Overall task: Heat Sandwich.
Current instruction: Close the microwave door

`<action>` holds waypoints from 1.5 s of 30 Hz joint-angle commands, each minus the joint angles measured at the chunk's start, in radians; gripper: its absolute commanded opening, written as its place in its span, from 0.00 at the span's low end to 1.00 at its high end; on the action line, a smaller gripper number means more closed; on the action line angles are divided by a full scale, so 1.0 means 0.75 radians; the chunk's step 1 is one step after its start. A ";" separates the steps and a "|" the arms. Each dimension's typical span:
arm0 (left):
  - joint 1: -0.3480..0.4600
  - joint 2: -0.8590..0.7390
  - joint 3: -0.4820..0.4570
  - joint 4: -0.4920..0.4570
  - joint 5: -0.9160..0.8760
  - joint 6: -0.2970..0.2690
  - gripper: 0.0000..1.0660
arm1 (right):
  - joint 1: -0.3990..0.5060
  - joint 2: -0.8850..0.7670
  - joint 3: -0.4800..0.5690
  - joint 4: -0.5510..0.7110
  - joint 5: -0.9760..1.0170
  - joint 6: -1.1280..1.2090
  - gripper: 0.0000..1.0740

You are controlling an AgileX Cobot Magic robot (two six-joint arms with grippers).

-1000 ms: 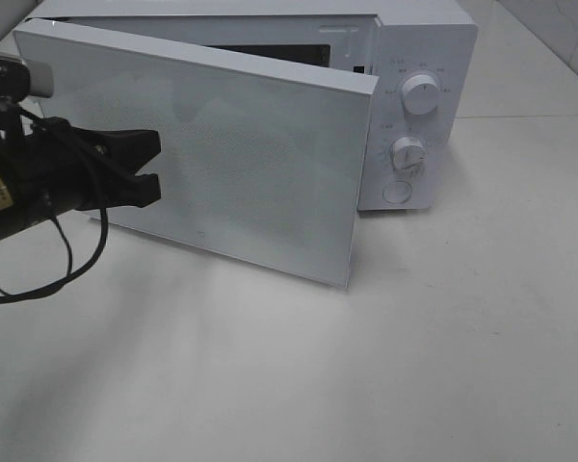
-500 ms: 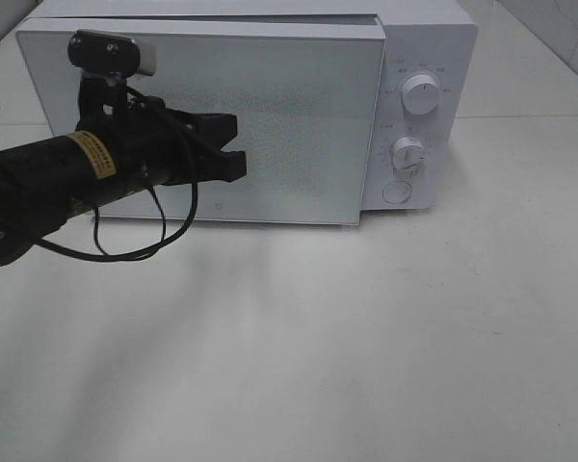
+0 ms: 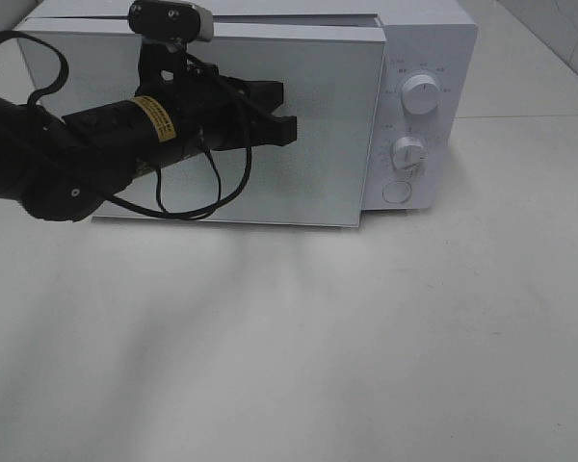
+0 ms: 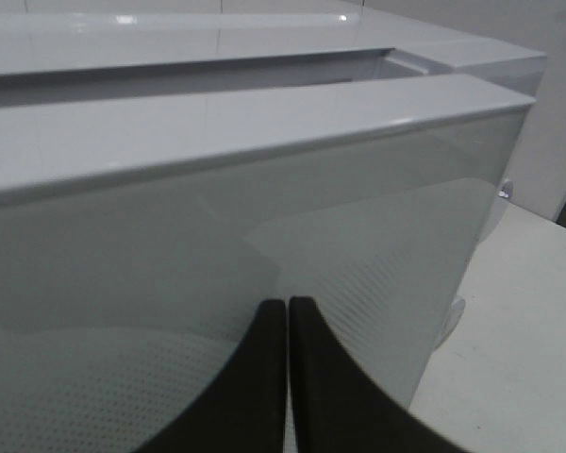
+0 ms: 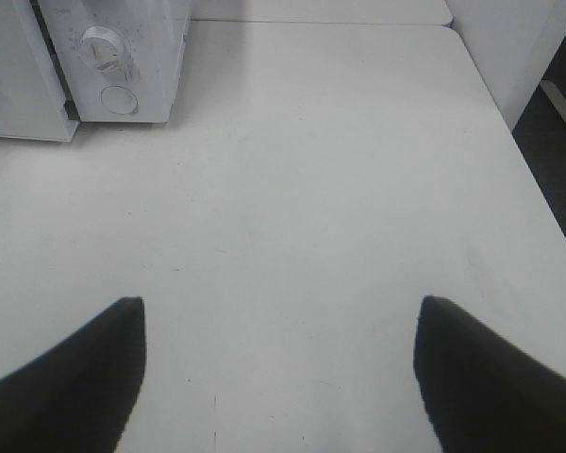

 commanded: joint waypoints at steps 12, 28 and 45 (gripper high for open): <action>-0.007 0.091 -0.223 -0.033 0.092 -0.011 0.00 | -0.011 -0.033 0.005 0.003 -0.011 0.003 0.71; -0.007 0.175 -0.411 -0.059 0.248 -0.011 0.00 | -0.011 -0.033 0.005 0.003 -0.011 0.003 0.71; -0.007 0.136 -0.369 -0.005 0.247 -0.016 0.00 | -0.011 -0.033 0.005 0.003 -0.011 0.003 0.71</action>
